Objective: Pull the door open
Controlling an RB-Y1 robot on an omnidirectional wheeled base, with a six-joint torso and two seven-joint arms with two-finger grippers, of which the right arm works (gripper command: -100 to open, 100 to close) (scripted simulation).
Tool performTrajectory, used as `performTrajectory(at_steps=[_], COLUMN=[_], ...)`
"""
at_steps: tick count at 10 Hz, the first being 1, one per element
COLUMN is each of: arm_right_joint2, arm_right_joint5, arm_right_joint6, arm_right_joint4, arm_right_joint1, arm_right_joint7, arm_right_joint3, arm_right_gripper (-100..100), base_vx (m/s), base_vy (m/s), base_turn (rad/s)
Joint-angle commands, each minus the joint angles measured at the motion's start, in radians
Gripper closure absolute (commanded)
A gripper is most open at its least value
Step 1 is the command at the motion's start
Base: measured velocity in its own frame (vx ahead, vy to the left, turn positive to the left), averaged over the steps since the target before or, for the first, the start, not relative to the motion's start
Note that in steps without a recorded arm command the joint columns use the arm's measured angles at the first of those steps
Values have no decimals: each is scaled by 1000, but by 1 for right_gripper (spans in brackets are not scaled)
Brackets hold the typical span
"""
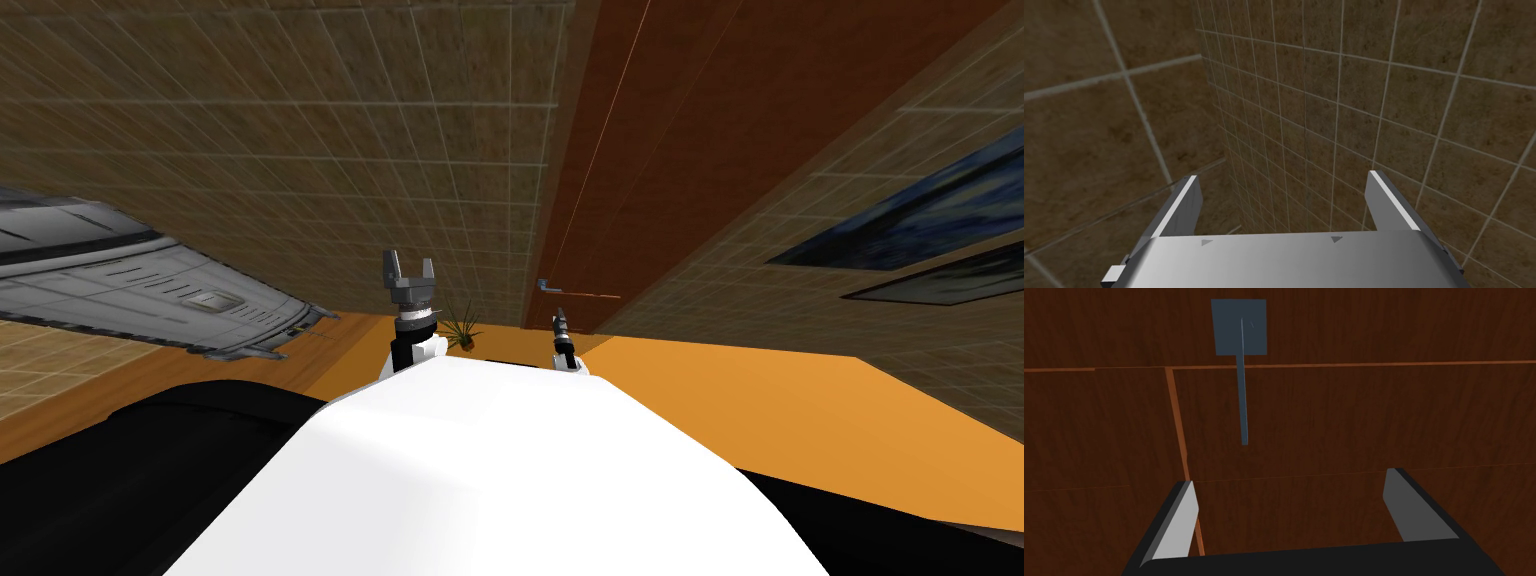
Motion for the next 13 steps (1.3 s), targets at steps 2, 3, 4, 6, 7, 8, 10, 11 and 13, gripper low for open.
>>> performTrajectory(at_steps=[2,3,4,6,7,8,10,11,13], arm_right_joint2=[6,10,13,18,20,23,11,7,-8], arm_right_joint5=[4,6,7,9,10,11,9,9,8], arm_right_joint6=[-9,-14,-17,-24,-25,-29,-29,-29,-30], arm_right_joint4=[39,62,74,102,108,124,120,121,122], arm_right_joint1=[-15,-23,-27,-38,-40,-46,-46,-46,-47], arm_right_joint7=[-7,-10,-11,-15,-16,-18,-17,-17,-17], arm_right_joint3=[-2,-3,-4,-6,-6,-7,-8,-9,-11], arm_right_gripper=[-100,-100,-100,-100,-100,-100,-100,-100,-100], base_vx=[126,91,100,106,94,101,-20,-163,-175], base_vy=[10,-18,-3,11,16,12,-24,-79,-51], base_turn=[-15,-15,-13,-14,-9,-14,36,84,82])
